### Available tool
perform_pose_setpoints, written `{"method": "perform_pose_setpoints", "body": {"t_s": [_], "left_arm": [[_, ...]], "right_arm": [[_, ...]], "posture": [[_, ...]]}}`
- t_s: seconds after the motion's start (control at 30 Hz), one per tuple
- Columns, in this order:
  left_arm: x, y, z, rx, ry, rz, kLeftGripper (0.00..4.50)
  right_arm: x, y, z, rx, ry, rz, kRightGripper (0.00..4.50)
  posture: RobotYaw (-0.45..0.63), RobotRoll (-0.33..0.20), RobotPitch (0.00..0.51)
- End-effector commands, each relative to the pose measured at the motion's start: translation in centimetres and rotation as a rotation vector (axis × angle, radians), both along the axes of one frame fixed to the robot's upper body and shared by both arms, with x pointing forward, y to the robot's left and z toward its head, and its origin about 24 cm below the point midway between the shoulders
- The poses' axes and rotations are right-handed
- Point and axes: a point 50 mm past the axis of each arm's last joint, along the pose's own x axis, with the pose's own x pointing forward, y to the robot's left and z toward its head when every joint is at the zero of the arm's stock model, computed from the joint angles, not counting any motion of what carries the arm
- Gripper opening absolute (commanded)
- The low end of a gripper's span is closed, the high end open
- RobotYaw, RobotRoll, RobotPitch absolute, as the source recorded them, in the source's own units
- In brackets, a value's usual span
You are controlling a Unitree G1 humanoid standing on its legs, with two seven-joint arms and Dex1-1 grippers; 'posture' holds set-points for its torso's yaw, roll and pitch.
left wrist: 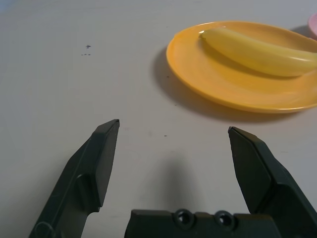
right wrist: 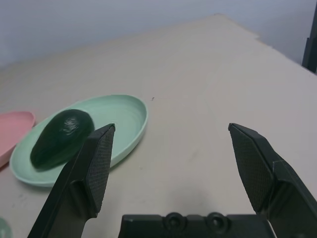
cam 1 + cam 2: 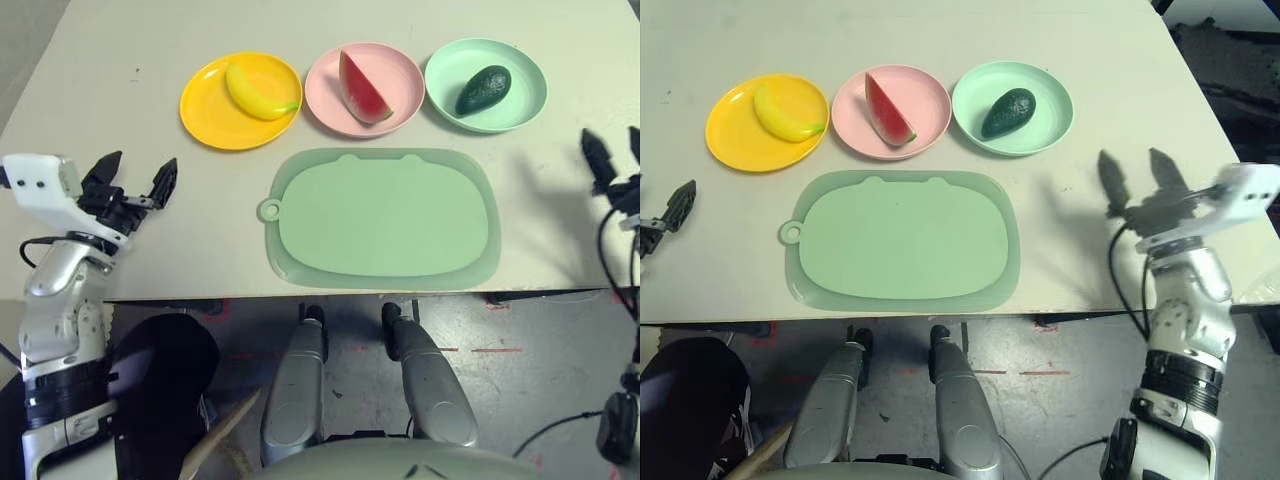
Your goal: Place the fruits into color-matched plates.
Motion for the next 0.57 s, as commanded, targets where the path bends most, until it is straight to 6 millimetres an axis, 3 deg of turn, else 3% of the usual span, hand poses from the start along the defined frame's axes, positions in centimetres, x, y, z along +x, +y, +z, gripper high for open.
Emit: {"method": "perform_pose_setpoints", "body": {"t_s": [0.03, 0.23, 0.57], "left_arm": [[-0.5, 0.8, -0.1, 0.003, -0.005, 0.028, 4.48], [-0.2, 0.8, 0.1, 0.041, -0.010, 0.003, 4.48], [0.5, 0.1, -0.1, 0.041, -0.016, -0.009, 4.48]], "right_arm": [[-0.2, -1.2, -3.0, -0.086, 0.141, -0.024, 4.50], [0.5, -0.7, -4.8, -0.336, 0.223, 0.021, 4.50], [0.7, -1.8, -5.9, -0.302, 0.221, -0.038, 4.50]], "posture": [[0.02, 0.000, 0.394], [0.02, 0.000, 0.403], [0.01, 0.000, 0.409]]}}
